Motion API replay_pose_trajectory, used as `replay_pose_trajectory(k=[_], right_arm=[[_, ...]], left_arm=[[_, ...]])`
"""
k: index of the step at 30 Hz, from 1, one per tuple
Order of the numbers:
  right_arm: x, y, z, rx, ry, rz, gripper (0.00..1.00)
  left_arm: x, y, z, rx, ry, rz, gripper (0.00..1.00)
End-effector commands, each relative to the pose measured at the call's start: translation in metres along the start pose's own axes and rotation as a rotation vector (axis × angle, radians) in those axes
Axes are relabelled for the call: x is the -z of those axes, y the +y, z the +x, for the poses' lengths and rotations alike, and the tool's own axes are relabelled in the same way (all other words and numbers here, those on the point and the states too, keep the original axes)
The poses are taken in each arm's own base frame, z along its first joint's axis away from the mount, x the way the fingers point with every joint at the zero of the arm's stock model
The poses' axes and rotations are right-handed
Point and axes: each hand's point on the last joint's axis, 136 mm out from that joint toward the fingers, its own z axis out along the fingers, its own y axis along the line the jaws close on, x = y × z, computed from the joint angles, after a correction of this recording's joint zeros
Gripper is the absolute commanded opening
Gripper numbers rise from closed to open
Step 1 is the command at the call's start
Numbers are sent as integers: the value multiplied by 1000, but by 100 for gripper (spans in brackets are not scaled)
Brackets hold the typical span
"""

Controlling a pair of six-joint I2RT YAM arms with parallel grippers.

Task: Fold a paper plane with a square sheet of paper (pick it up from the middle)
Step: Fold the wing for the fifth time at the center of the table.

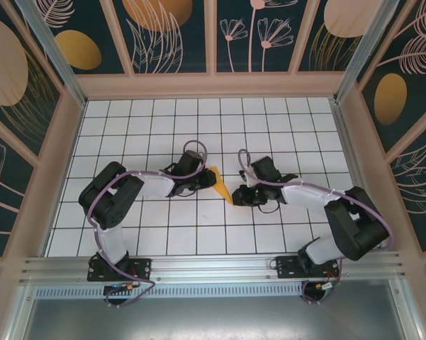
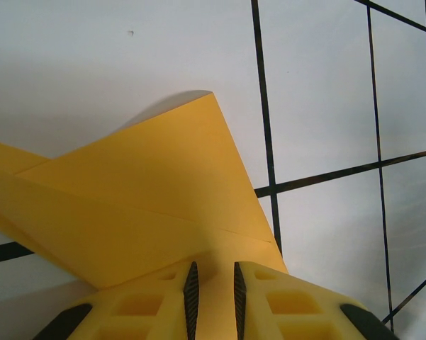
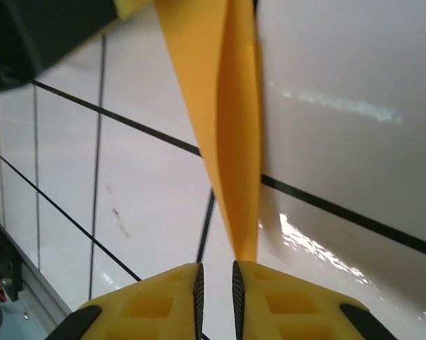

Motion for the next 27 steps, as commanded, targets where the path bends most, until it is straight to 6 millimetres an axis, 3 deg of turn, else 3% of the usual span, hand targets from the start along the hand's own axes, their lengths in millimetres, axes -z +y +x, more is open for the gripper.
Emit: replay_pose_trajectory(k=[1, 7, 10, 14, 19, 27], right_arm=[[1, 11, -18, 12, -26, 4, 23], [-26, 27, -27, 35, 15, -64, 22], [-36, 26, -31, 27, 21, -68, 22], [-45, 7, -25, -11, 41, -30, 21], [-49, -23, -2, -75, 77, 9, 20], [-51, -45, 22, -121, 120, 47, 19]], left_arm=[[-15, 54, 21, 16, 43, -182, 25], [-15, 51, 20, 16, 43, -177, 25], [-15, 49, 19, 13, 44, -172, 25], [-13, 47, 17, 9, 39, -171, 25], [-8, 42, 8, -13, 15, -172, 25], [-2, 36, -13, -59, -36, -184, 27]])
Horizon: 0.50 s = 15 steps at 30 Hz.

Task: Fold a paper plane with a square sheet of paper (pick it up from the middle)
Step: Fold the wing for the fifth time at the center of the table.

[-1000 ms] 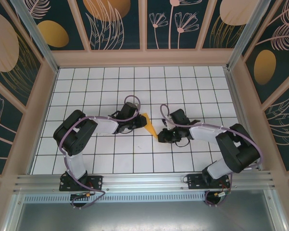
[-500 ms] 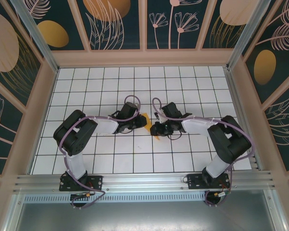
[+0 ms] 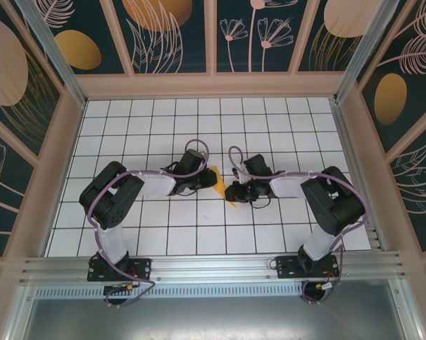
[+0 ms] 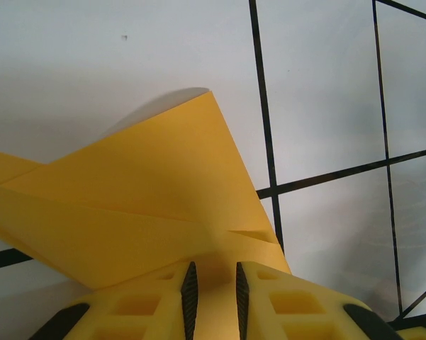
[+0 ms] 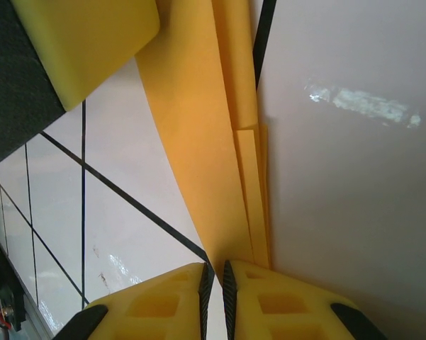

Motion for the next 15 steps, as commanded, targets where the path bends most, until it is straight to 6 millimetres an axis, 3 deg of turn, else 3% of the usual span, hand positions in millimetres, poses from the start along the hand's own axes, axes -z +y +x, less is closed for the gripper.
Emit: replay_pose_trajectory(k=[1, 15], right_arm=[[-6, -36, 36, -96, 91, 106, 19], [-9, -46, 44, -123, 109, 123, 19]], left_arm=[[-3, 39, -12, -22, -41, -159, 27], [10, 62, -51, -23, -95, -208, 27]])
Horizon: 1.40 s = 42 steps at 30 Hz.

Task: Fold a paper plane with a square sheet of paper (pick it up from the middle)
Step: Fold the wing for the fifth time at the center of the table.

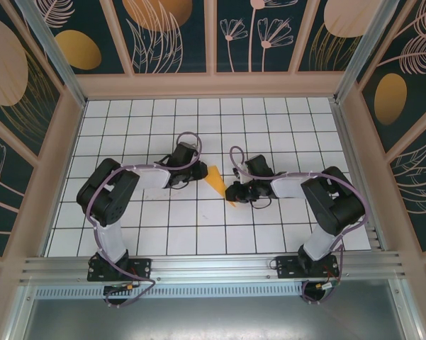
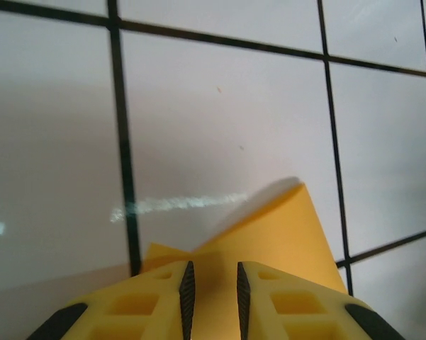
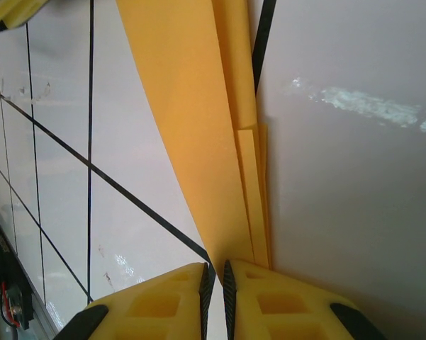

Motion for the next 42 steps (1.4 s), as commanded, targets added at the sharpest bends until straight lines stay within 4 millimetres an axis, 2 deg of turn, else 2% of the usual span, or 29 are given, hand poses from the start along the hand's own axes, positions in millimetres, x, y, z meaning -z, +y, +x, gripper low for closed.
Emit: replay_pose_trajectory(k=[1, 2, 3, 7, 10, 11, 14, 18, 22, 28, 29, 34, 38, 42], right_arm=[[-8, -47, 45, -116, 118, 147, 19], [-8, -47, 44, -116, 117, 146, 20], [-9, -46, 45, -116, 118, 144, 19], [-8, -44, 43, -115, 113, 136, 19], [-7, -39, 39, -108, 100, 114, 20], [-7, -36, 37, -106, 95, 105, 20], [-4, -28, 31, -93, 73, 82, 20], [3, -15, 20, -66, 34, 53, 21], [14, 1, 5, -34, -28, 21, 23], [31, 26, -14, 12, -118, -34, 28], [34, 29, -17, 19, -131, -41, 29], [50, 38, -38, 48, -237, -15, 34], [47, 41, -44, 77, -233, 6, 35], [31, 47, -39, 123, -179, 29, 35]], left_arm=[[-1, 28, -11, -24, -17, -115, 27], [3, 21, -26, -31, -48, -109, 27], [6, 20, -31, -35, -60, -116, 27], [24, 7, -46, -52, -107, -86, 28], [42, -14, -53, -48, -144, 4, 29], [44, -12, -42, -37, -129, 30, 29], [60, -32, -35, -15, -152, 142, 29], [67, -55, -15, 2, -143, 259, 29], [62, -66, 0, 13, -124, 305, 29], [43, -67, 12, 29, -77, 312, 28], [35, -63, 15, 34, -62, 298, 28], [21, -54, 17, 35, -50, 251, 27], [13, -50, 17, 29, -47, 229, 26], [10, -50, 13, 12, -54, 207, 26]])
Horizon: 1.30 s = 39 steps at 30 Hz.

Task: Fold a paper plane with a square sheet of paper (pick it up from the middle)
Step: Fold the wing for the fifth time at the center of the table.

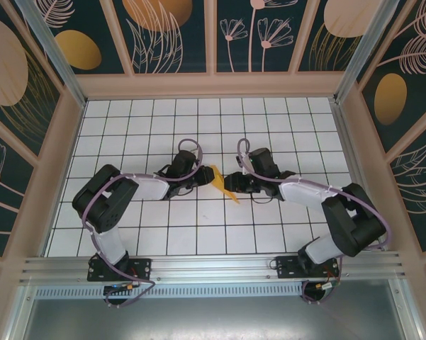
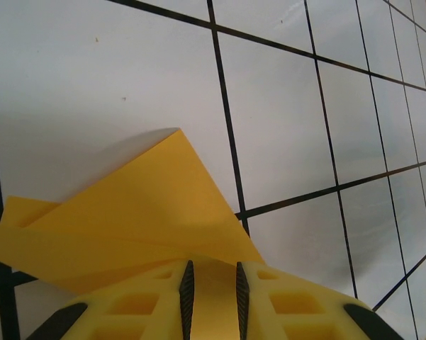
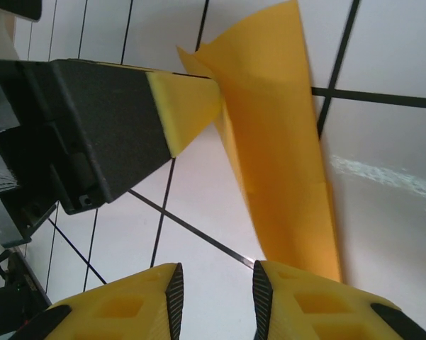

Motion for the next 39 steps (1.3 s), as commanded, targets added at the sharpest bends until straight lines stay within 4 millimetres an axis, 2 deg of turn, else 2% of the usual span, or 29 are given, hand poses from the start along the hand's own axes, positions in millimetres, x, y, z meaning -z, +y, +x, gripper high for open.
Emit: replay_pose_trajectory(k=[1, 6, 12, 20, 24, 39], right_arm=[[-14, 4, 0, 51, 30, 33, 35], [-35, -4, -1, 39, 66, 48, 28], [-47, -20, -5, -1, 57, 66, 25], [-48, -40, 6, -73, 73, 76, 22], [-49, -44, 8, -95, 82, 78, 22], [-56, -63, 20, -168, 132, 136, 18]], left_arm=[[-6, -4, -10, -28, -24, -10, 27], [-12, -1, -10, -35, -13, -23, 27], [-13, -1, -10, -43, -10, -26, 27], [-1, -16, -17, -65, -39, 24, 27], [3, -20, -14, -69, -37, 60, 28], [-18, -3, 10, -37, 55, 42, 26]])
